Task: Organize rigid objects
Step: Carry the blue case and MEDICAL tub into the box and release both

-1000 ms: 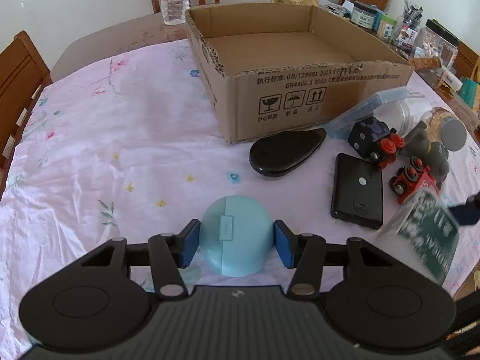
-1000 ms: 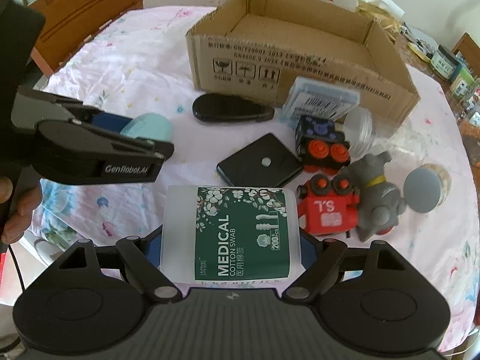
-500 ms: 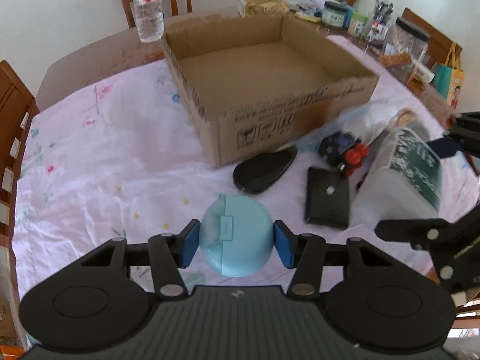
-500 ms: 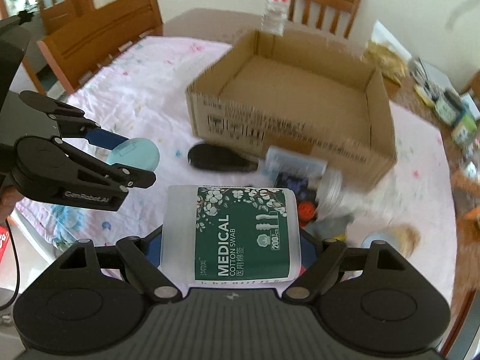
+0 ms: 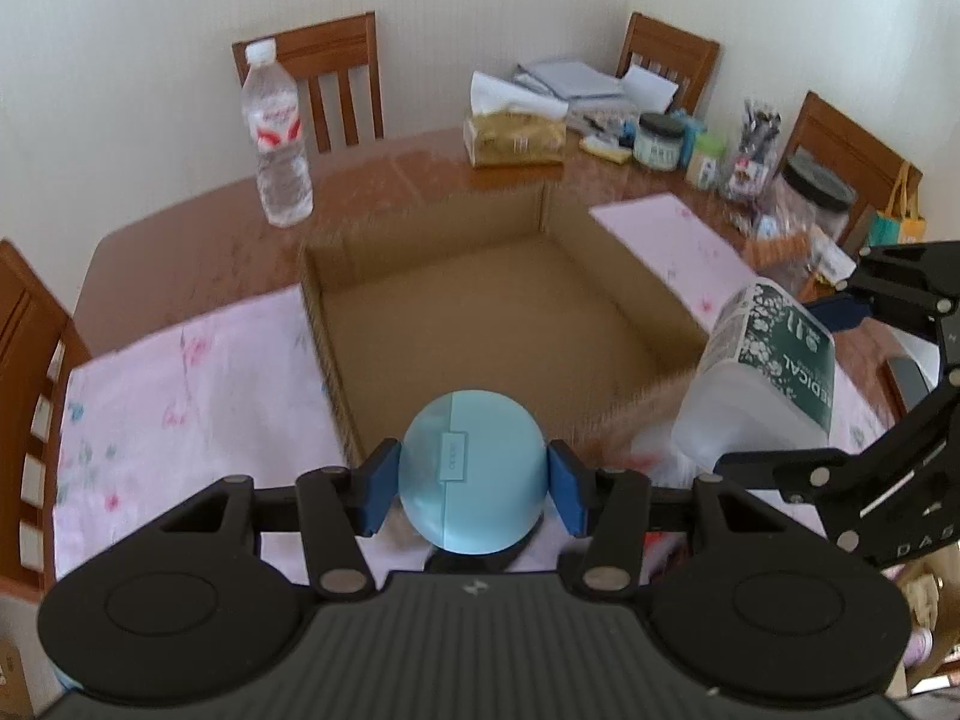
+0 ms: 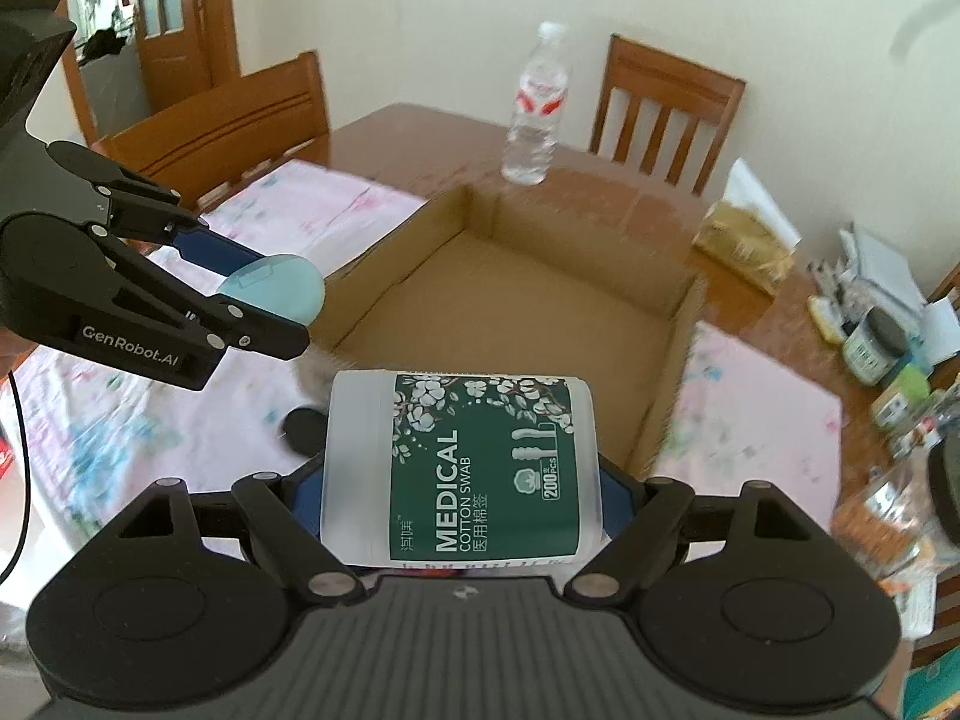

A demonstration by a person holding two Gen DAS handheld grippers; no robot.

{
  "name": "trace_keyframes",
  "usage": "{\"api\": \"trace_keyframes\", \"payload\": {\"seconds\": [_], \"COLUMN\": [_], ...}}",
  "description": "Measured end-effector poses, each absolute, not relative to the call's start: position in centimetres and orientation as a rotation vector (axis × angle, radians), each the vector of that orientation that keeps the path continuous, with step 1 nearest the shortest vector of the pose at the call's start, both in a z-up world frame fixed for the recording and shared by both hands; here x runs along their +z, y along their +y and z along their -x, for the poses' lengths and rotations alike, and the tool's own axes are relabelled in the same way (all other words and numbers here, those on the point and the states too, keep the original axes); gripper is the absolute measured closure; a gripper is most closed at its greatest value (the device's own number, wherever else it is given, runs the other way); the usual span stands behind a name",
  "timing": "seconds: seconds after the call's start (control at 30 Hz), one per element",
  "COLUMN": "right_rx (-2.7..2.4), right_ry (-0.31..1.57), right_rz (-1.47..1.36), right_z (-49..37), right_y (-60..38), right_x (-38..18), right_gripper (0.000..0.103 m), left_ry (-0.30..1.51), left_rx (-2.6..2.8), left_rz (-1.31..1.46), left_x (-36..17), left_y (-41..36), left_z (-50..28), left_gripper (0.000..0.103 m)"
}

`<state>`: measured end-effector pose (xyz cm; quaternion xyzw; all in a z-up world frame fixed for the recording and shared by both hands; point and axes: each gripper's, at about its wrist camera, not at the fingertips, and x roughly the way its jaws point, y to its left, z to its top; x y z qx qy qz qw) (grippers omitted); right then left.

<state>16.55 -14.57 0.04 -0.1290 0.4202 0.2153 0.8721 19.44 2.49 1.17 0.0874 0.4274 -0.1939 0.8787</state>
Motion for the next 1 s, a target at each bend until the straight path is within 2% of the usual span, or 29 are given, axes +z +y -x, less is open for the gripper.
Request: {"api": "trace_keyframes", "payload": {"seconds": [0.2,0.53,0.77,0.87,0.93,1.0], "right_rx": [0.432,0.407,0.398,0.398,0.4,0.404], "right_ry": [0.852,0.897,0.906,0.906,0.906,0.905], "right_rz": [0.248,0.218,0.223,0.222,0.224,0.23], "right_z": [-19.9,-24.9,-26.3,-26.7,-26.9,-27.2], "right_y": [-16.4,-18.1,-18.4,-18.3,-18.2,-18.0], "right_x": [0.1,-2.1,-2.5,-2.5,-2.6,-2.6], "right_gripper": [0.017,0.017,0.017,0.017,0.017,0.017], "left_ry": [0.866,0.932,0.897,0.89,0.888,0.866], "left_rx": [-0.356,-0.238,-0.162,-0.141,-0.133,-0.142], "left_rz": [-0.184,-0.16,-0.139,-0.124,-0.098,-0.079], "left_x": [0.0,-4.9,-5.8,-5.8,-5.4,-4.8], "left_y": [0.7,0.6,1.0,1.5,1.9,2.1], "left_z": [-23.7,-31.5,-34.4,-35.0,-34.6,-33.6], "left_gripper": [0.051,0.051,0.05,0.039,0.018,0.007]}}
